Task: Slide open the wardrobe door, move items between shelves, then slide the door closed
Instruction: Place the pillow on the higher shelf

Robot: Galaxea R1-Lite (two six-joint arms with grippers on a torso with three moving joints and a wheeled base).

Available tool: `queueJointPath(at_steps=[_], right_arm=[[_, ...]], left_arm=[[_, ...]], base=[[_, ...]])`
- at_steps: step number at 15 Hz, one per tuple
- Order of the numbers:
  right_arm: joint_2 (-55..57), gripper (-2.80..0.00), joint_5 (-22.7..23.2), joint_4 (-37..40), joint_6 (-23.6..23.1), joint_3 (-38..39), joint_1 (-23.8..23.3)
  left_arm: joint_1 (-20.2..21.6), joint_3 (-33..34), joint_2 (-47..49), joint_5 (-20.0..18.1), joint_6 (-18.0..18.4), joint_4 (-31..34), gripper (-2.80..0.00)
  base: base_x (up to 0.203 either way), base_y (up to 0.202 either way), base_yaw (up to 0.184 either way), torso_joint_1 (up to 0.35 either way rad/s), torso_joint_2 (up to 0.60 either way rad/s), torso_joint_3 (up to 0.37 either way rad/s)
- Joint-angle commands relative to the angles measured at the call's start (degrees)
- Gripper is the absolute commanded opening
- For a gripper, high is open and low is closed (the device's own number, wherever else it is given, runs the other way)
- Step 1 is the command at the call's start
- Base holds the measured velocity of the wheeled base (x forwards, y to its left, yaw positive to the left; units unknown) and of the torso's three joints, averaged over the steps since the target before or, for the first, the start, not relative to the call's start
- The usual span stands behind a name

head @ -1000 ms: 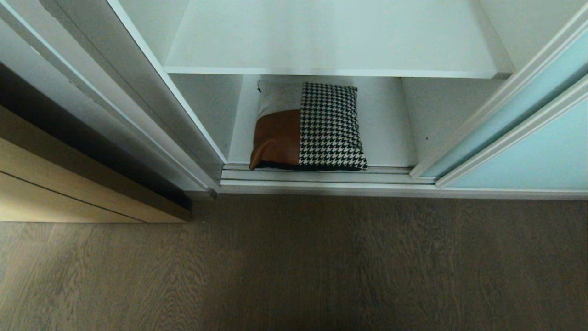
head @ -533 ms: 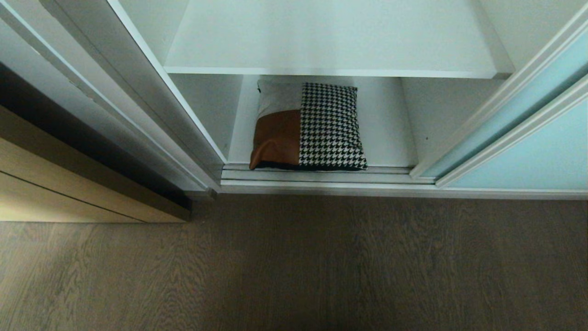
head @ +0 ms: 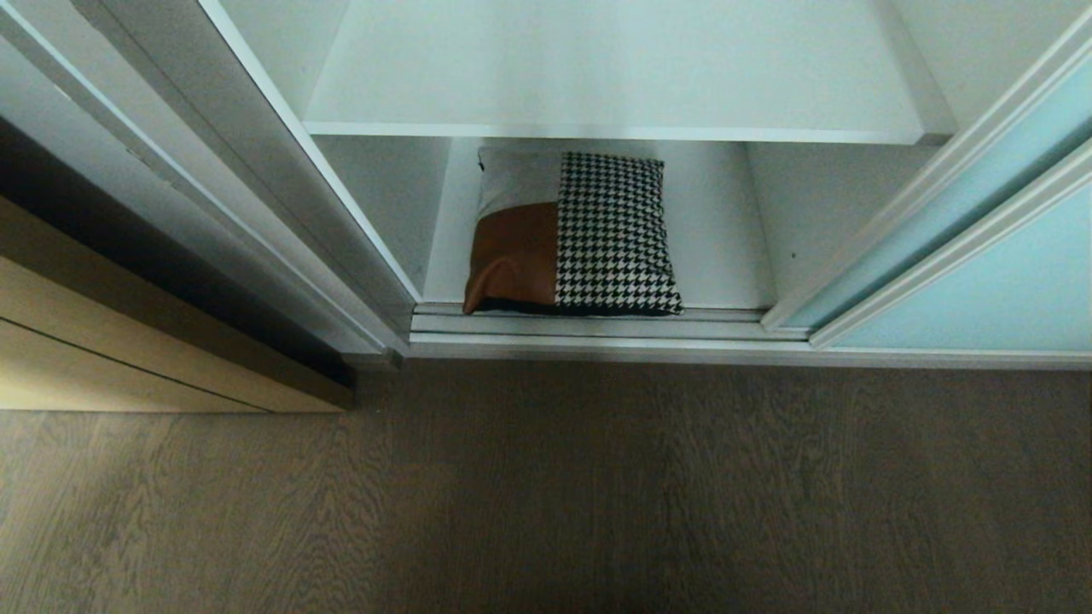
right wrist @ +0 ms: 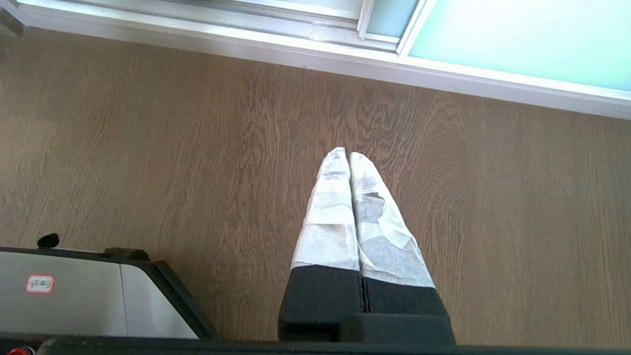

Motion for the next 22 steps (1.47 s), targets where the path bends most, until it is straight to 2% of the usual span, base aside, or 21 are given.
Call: queueJointPath(at_steps=[1,16,22], right_arm=[[-0.1,-2.8,0.0,0.0,0.0,0.0,0.0],[-0.1,-2.8,0.0,0.0,0.0,0.0,0.0],[-0.1,-2.8,0.0,0.0,0.0,0.0,0.0]], left_arm=[[0.0,0.1,0.1,0.0,-0.1,-0.2,-2.8],[0.0,0.0,0.1,0.0,-0.2,-0.1,-2.8],[0.0,0.1,0.1,0.0,0.2,0.0,-2.8]], base=[[0.0,0.0,0.0,0.002,0.0,-0.108],[0.0,0.0,0.0,0.001,0.0,-0.193],[0.0,0.0,0.0,0.0,0.0,-0.032]])
